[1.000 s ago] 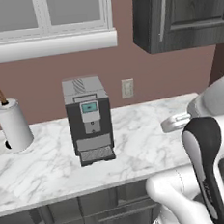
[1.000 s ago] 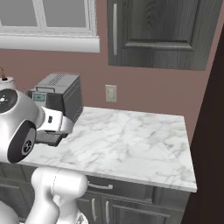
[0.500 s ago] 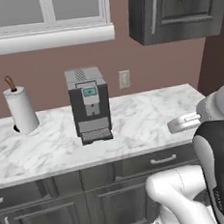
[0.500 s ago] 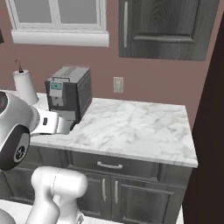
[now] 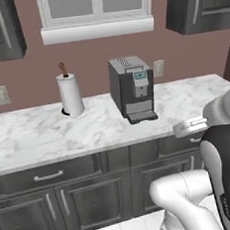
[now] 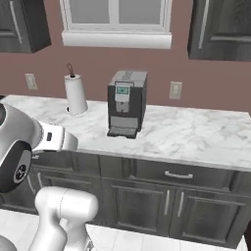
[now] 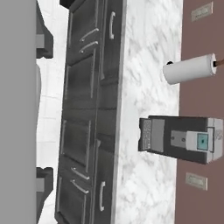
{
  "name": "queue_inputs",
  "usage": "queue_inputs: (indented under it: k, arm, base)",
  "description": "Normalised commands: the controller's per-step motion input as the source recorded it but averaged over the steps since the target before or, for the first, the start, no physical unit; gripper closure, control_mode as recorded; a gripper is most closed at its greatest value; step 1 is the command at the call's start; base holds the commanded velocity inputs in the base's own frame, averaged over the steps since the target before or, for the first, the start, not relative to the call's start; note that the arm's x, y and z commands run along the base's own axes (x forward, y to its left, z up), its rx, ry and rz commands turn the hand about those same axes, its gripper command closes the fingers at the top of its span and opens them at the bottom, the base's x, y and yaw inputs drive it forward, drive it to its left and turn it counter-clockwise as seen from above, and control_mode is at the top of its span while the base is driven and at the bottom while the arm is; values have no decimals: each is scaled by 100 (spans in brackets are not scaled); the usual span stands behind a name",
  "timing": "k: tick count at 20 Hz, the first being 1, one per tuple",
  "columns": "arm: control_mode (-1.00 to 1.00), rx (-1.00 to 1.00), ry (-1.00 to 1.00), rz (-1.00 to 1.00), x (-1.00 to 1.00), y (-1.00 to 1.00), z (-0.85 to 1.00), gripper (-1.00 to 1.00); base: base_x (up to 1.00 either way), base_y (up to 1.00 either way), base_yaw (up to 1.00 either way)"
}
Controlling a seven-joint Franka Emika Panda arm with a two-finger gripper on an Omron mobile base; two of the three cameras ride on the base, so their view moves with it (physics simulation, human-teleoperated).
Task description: Navigate to the fridge.
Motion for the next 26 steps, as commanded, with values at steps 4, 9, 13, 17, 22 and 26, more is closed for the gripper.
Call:
queue_inputs:
  k: [4,9,13,17,22,26]
  arm:
    - [100,0,0,0,0,0,0,-100]
    - [100,0,0,0,0,0,0,-100]
    - [100,0,0,0,0,0,0,-100]
    - [100,0,0,0,0,0,0,-100]
    - [100,0,0,0,0,0,0,-100]
    - [100,0,0,0,0,0,0,-100]
  base:
    - [0,100,3]
    - [1,100,1]
    - [0,100,0]
    - [0,100,0]
    - [0,100,0]
    - [0,100,0]
